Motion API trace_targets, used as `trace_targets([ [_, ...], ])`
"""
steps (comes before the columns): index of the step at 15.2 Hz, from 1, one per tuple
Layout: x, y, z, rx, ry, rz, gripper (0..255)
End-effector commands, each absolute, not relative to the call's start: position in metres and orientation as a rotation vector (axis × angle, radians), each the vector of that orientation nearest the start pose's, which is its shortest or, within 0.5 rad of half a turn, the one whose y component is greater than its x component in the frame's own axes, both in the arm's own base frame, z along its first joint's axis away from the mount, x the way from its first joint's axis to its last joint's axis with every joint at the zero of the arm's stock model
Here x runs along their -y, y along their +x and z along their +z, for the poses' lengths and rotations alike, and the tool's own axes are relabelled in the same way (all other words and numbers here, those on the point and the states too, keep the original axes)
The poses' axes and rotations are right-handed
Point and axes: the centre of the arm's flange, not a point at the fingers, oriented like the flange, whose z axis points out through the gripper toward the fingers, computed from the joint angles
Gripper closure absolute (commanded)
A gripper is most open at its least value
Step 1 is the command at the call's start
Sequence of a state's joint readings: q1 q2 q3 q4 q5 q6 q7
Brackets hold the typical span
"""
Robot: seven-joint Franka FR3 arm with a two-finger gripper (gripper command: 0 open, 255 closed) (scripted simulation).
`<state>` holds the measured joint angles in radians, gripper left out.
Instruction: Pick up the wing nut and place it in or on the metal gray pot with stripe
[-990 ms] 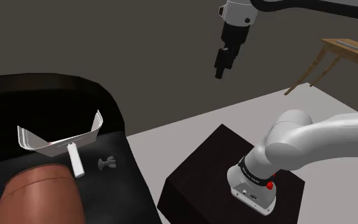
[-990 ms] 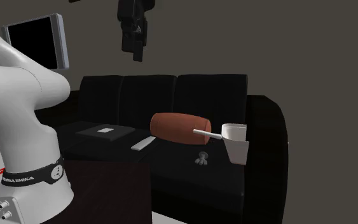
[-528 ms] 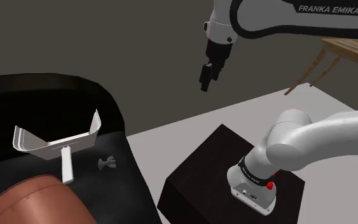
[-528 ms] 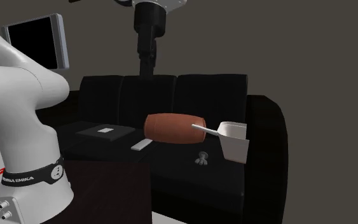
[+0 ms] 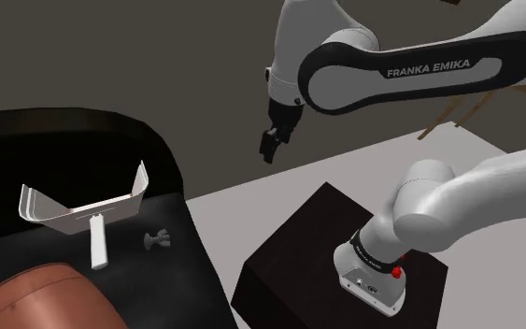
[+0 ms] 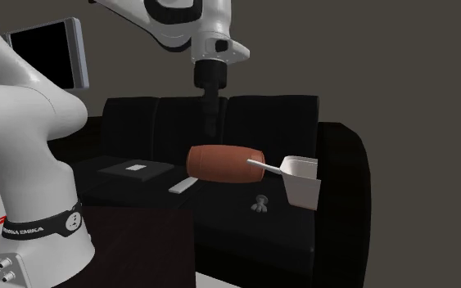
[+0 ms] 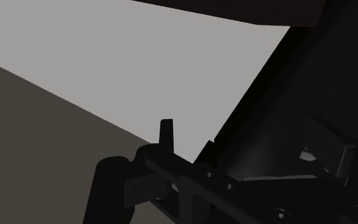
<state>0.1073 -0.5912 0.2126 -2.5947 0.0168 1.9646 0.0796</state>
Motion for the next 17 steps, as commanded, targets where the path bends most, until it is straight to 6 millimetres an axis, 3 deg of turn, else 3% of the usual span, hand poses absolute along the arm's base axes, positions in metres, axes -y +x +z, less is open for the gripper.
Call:
trace_targets([
  [1,-0.136,0.35,0.423,0.336,-3.237,0.023,0],
  [17,-0.275,0.394,0.272,0.493,-3.253,-0.147,0],
])
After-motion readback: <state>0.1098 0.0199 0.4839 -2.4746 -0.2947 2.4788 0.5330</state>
